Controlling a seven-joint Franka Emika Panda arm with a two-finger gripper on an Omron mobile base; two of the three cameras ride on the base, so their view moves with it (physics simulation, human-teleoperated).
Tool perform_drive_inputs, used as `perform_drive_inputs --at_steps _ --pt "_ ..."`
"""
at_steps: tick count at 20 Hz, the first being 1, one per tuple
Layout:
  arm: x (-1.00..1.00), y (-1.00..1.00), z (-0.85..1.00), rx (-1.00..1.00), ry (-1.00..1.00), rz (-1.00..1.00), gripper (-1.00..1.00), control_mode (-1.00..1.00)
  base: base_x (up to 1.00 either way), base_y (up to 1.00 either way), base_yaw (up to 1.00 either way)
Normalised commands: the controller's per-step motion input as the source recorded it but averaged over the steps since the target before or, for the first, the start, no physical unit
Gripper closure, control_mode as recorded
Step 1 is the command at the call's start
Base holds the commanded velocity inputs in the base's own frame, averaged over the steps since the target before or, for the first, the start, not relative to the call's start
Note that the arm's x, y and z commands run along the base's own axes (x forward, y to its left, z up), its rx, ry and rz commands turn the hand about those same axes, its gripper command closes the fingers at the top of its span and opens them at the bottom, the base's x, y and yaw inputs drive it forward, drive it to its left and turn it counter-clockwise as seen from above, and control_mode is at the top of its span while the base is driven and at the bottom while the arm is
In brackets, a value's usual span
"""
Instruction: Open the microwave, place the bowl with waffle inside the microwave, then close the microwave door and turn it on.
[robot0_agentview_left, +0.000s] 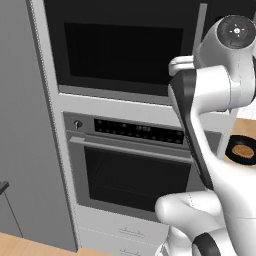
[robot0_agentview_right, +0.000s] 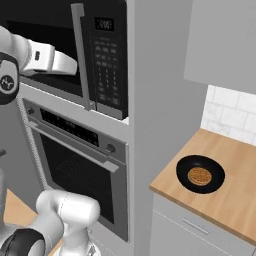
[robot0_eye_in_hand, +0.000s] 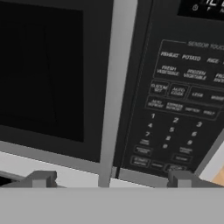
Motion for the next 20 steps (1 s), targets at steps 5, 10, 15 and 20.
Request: perform_drive_inputs --at_steps 5,10,15,20 --pt "0.55 -0.07 -0.09 0.00 0.00 0.00 -1.00 -1.00 0.00 0.00 0.00" --pt "0.47 0.00 -0.12 0.00 0.02 0.00 -1.00 -1.00 0.00 0.00 0.00" --pt "0.37 -0.05 -0.13 0.00 0.00 0.00 -1.00 -1.00 0.00 0.00 0.00" --pt "0.29 -0.27 -0.07 0.00 0.00 0.00 -1.00 -1.00 0.00 0.00 0.00"
